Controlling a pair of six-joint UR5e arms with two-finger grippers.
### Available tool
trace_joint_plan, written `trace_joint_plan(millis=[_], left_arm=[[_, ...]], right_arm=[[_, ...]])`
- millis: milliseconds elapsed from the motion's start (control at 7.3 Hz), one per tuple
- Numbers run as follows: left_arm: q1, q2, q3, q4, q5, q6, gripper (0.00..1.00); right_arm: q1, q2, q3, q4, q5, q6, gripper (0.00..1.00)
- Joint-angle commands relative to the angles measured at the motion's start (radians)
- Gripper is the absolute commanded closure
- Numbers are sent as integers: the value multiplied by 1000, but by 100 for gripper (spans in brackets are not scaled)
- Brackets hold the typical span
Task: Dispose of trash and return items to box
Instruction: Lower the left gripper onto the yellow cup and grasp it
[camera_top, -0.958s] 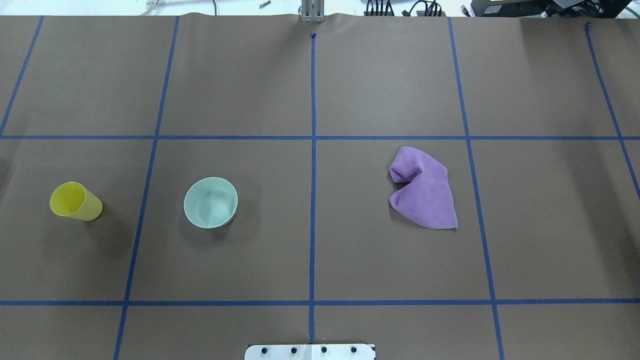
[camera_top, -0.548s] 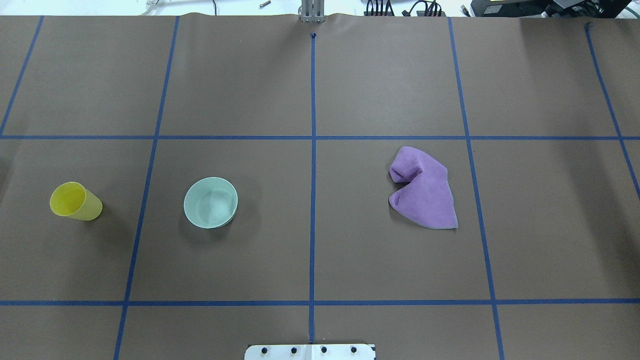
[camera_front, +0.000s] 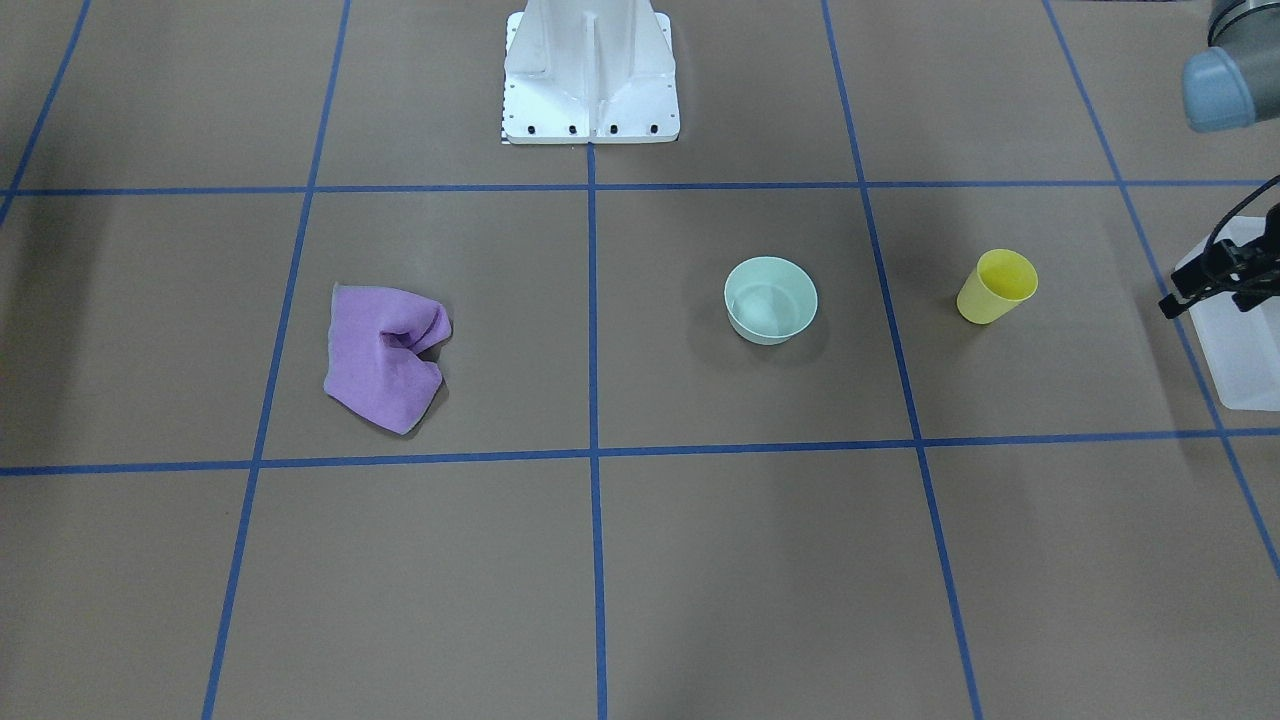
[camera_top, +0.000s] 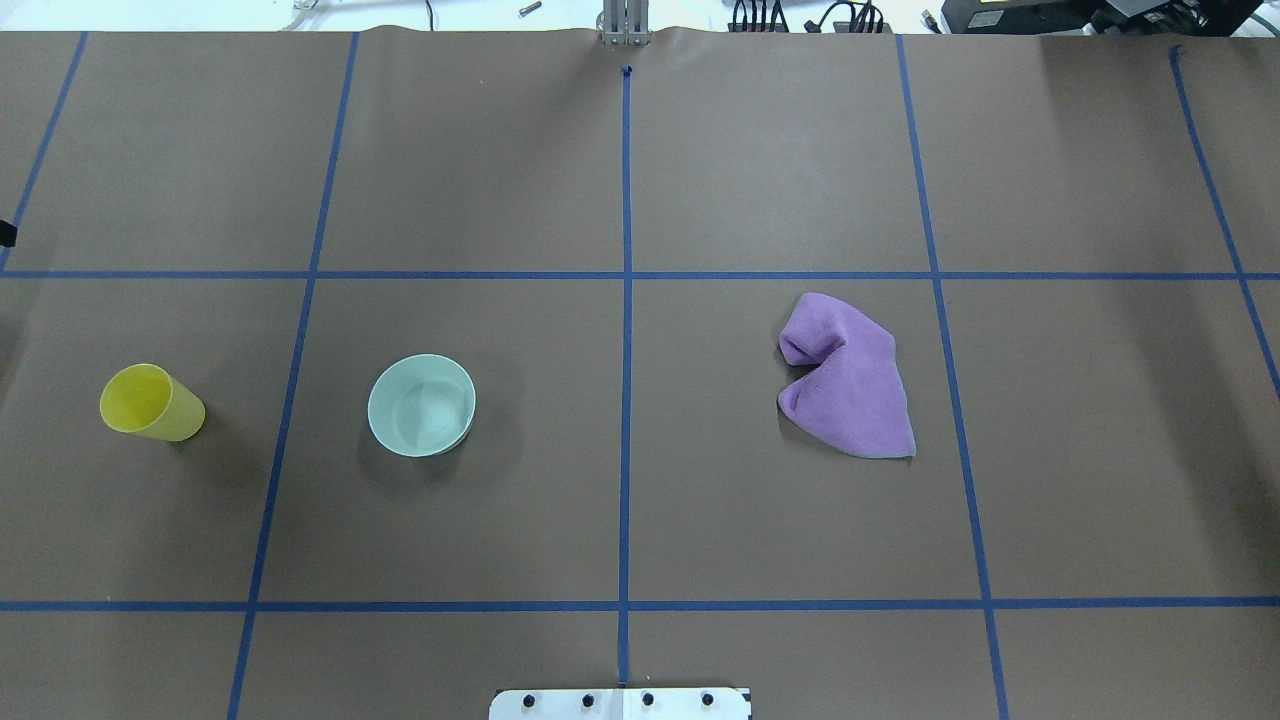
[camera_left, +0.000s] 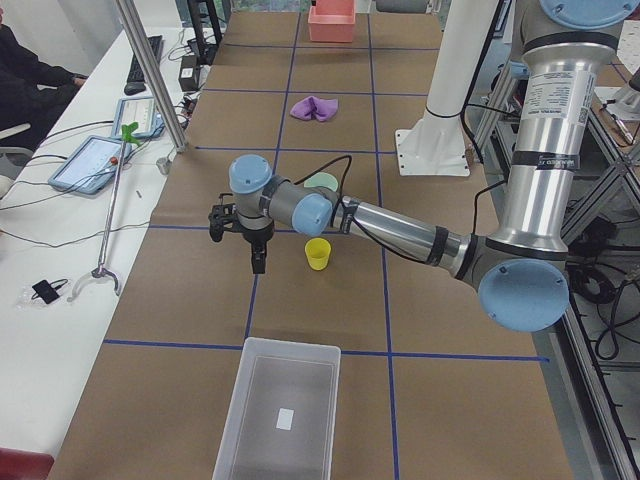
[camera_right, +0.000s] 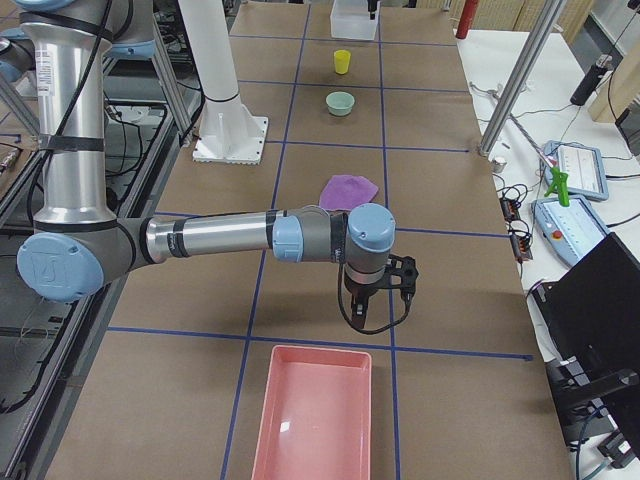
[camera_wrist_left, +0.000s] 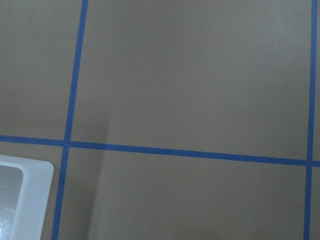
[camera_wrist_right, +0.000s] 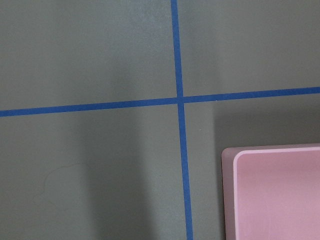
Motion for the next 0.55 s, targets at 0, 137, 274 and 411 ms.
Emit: trace_joint_plan(millis=[0, 137, 274, 411], left_arm=[[117, 116, -2, -269, 52, -222, 2], [151, 116, -8, -272, 50, -259, 2], [199, 116, -19, -272, 52, -288, 2], [252, 116, -19, -272, 50, -302, 2]], right_arm=[[-3, 6, -1, -2, 17, 18, 0], [-3, 6, -1, -1, 17, 12, 0], [-3, 6, 1, -1, 19, 12, 0], [-6, 6, 1, -1, 24, 12, 0]])
